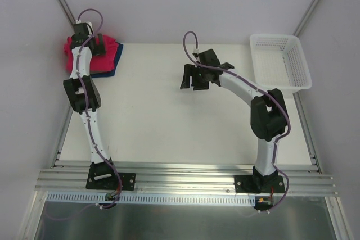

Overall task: Fold and stack the t-shirts
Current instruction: Put the neatly folded tshirt into the corner of the board with the left arm

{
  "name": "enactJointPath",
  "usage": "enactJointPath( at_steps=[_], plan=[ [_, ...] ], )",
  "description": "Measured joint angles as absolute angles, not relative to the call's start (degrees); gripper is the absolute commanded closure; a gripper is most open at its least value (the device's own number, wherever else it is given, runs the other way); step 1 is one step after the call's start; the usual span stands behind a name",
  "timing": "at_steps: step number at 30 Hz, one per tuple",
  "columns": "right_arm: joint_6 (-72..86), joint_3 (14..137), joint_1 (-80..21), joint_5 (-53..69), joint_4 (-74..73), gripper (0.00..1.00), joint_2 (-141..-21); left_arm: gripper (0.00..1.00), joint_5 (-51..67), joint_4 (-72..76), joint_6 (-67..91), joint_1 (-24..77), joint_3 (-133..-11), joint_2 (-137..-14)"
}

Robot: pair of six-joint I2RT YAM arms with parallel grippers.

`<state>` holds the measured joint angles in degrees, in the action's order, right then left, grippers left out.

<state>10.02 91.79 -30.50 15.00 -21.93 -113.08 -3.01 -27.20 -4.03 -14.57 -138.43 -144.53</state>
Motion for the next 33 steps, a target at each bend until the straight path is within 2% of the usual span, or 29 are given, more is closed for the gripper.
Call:
enactJointPath(
  at_steps=[11,16,17,18,20,21,24,28,33],
  plan=[
    [5.0,93.6,-30.1,13.3,-23.2,0.25,-111.3,0.01,-8.1,-28.6,-2.5,-10.4,-141.8,-141.5],
    [-1.5,97.4,-30.1,11.1,-24.9,0.21,-106.8,0.01,-6.1,-28.9,-0.4,-7.3,-141.1,-129.4],
    [-2.9,97.5,-30.1,10.4,-25.6,0.19,-105.2,0.01,-4.6,-28.4,0.4,-6.7,-139.9,-125.5],
    [-4.5,98.0,-30.1,9.7,-26.9,0.12,-103.7,0.01,-3.0,-28.2,1.0,-6.1,-138.7,-121.6],
    [-7.6,99.4,-30.1,8.2,-29.6,0.02,-101.3,0.01,0.3,-26.0,2.3,-4.3,-134.2,-113.0],
    [-9.4,99.7,-30.1,7.4,-30.4,0.0,-100.0,0.01,2.0,-25.6,2.7,-3.4,-131.7,-108.9],
    [-14.4,99.7,-30.0,3.7,-32.3,0.03,-95.8,0.01,6.0,-23.8,4.1,1.8,-122.6,-98.2],
    [-17.9,98.1,-30.0,-3.1,-31.1,0.03,-90.0,0.01,8.7,-23.1,6.9,8.1,-111.2,-90.9],
    [-19.2,94.7,-28.3,-9.1,-29.7,0.03,-81.5,0.01,8.7,-24.4,8.0,9.3,-97.7,-85.6]
  ],
)
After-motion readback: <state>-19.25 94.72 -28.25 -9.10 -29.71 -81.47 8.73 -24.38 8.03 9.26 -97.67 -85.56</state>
